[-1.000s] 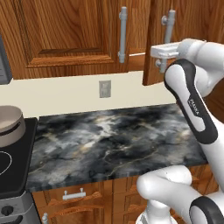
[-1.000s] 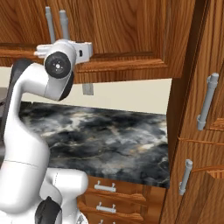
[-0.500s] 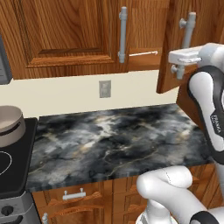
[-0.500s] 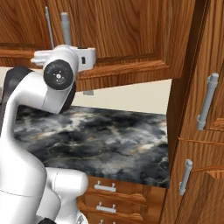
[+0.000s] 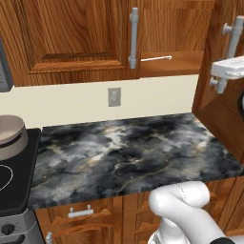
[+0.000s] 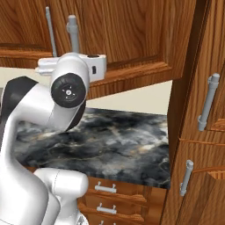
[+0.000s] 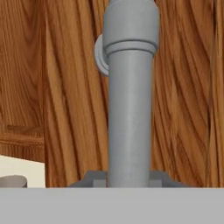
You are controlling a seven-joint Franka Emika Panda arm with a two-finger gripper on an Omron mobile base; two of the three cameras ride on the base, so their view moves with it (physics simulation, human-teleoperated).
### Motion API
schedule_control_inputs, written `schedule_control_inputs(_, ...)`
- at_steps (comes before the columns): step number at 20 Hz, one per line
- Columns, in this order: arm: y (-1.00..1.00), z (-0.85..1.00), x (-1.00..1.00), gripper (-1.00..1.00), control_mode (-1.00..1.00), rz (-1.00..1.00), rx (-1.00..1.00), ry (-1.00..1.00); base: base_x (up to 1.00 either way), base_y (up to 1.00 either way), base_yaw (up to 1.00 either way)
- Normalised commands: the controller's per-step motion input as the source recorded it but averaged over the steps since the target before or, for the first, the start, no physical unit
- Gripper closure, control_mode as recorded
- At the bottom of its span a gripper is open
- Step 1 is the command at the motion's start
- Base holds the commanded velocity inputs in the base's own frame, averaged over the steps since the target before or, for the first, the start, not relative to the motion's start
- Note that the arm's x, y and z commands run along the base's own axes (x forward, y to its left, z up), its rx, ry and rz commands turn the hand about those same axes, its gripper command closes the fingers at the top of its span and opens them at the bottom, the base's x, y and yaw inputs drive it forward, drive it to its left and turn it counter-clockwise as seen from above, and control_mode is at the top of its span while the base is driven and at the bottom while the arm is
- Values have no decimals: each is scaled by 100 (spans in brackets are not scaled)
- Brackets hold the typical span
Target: Open the cabinet and move the ladle to the pot. Then close the cabinet.
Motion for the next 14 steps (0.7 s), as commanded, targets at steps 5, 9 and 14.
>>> schedule_control_inputs(5, -29, 0, -53, 100, -100, 0, 0, 0, 0, 0, 0)
schedule_control_inputs(9, -27, 0, -39, 100, -100, 2, 0, 0, 0, 0, 0)
schedule_control_inputs(14, -27, 0, -34, 100, -100, 2, 0, 0, 0, 0, 0)
